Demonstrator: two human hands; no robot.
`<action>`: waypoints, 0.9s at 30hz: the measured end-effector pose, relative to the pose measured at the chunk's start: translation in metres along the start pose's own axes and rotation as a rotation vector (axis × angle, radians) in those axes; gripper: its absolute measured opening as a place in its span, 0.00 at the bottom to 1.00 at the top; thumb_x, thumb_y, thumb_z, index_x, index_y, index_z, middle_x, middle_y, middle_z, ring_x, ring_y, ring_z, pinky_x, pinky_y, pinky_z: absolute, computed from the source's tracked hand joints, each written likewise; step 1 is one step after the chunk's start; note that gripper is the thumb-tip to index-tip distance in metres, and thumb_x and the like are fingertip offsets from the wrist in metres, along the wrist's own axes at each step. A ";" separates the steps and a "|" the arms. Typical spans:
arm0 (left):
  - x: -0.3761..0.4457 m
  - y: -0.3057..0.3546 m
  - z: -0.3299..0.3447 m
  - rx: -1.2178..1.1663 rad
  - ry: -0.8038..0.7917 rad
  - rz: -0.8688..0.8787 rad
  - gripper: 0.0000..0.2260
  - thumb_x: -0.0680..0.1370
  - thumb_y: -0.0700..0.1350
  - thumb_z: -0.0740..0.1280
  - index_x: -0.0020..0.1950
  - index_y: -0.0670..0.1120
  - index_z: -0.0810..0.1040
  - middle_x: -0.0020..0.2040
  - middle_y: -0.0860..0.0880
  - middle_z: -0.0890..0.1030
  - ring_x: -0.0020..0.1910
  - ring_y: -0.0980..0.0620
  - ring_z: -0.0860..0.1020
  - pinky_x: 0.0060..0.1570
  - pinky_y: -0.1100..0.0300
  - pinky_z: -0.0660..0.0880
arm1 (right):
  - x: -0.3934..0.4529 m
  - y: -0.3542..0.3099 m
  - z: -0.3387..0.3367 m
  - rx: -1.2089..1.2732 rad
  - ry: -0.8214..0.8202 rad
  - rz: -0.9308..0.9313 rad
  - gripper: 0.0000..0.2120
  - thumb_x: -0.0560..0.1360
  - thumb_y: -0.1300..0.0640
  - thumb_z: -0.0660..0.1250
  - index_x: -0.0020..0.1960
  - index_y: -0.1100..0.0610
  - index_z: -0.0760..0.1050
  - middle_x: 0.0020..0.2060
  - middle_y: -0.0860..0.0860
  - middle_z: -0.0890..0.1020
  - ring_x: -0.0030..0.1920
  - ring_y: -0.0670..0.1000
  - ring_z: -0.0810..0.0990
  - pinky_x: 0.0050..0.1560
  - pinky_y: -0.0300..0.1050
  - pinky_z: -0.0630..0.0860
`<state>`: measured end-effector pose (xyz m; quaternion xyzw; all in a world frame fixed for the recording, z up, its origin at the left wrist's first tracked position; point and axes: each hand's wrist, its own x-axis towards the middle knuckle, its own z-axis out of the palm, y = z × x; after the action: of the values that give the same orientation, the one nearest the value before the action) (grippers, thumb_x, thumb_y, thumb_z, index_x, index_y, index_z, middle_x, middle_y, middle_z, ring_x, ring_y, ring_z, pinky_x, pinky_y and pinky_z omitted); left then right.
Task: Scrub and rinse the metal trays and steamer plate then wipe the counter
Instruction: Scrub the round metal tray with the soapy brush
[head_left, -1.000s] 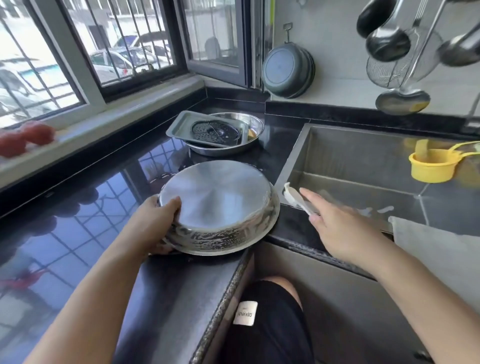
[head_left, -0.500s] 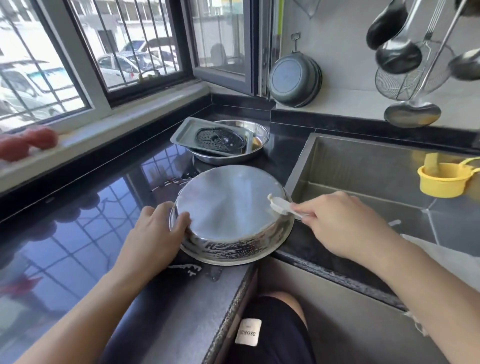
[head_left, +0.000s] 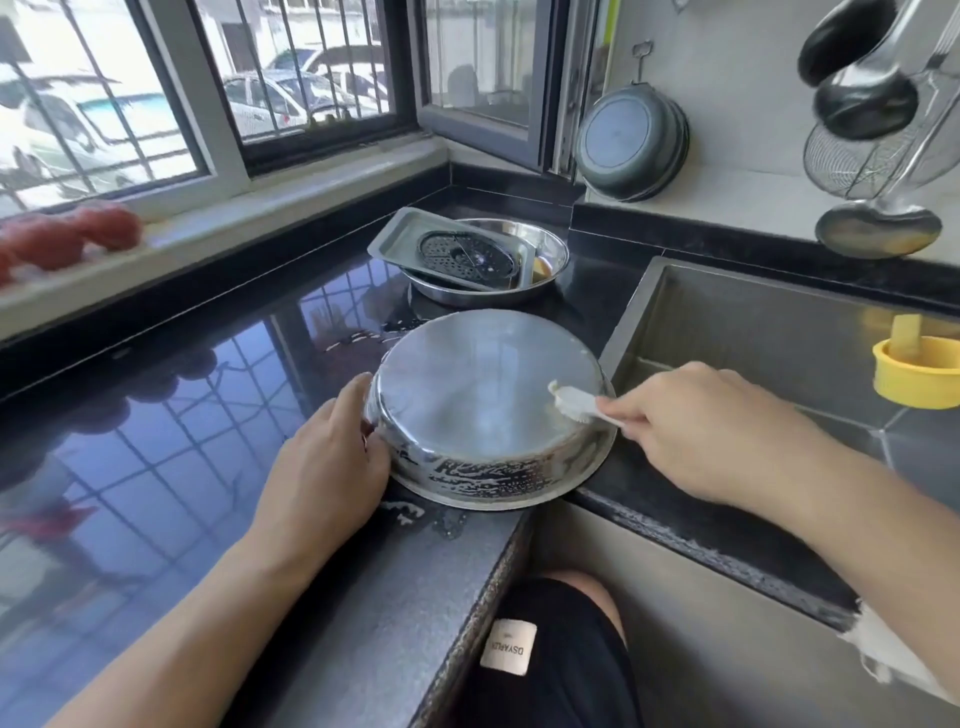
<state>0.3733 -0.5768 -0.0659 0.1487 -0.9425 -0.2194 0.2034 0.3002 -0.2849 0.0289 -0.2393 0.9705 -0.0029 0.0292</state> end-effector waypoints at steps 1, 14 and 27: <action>-0.001 0.001 0.000 0.010 -0.008 0.019 0.27 0.79 0.44 0.65 0.78 0.54 0.65 0.63 0.48 0.81 0.62 0.41 0.79 0.57 0.46 0.75 | 0.003 0.003 -0.003 -0.012 0.002 0.034 0.18 0.84 0.49 0.57 0.70 0.32 0.71 0.59 0.53 0.80 0.56 0.61 0.80 0.51 0.51 0.78; 0.000 -0.002 0.007 0.115 -0.040 0.122 0.26 0.78 0.41 0.67 0.76 0.48 0.68 0.52 0.46 0.77 0.50 0.38 0.80 0.45 0.47 0.77 | -0.001 -0.011 0.004 0.019 -0.038 -0.086 0.18 0.83 0.46 0.58 0.69 0.29 0.69 0.54 0.51 0.81 0.52 0.60 0.81 0.52 0.51 0.79; 0.002 -0.004 0.013 0.135 -0.040 0.121 0.28 0.76 0.41 0.65 0.77 0.49 0.65 0.55 0.45 0.77 0.59 0.38 0.77 0.53 0.42 0.78 | -0.003 -0.012 0.011 0.018 -0.005 -0.086 0.18 0.83 0.46 0.57 0.70 0.30 0.67 0.56 0.52 0.81 0.55 0.62 0.80 0.54 0.54 0.79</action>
<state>0.3667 -0.5769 -0.0778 0.1005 -0.9663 -0.1457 0.1867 0.3092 -0.2939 0.0183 -0.2806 0.9592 -0.0125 0.0337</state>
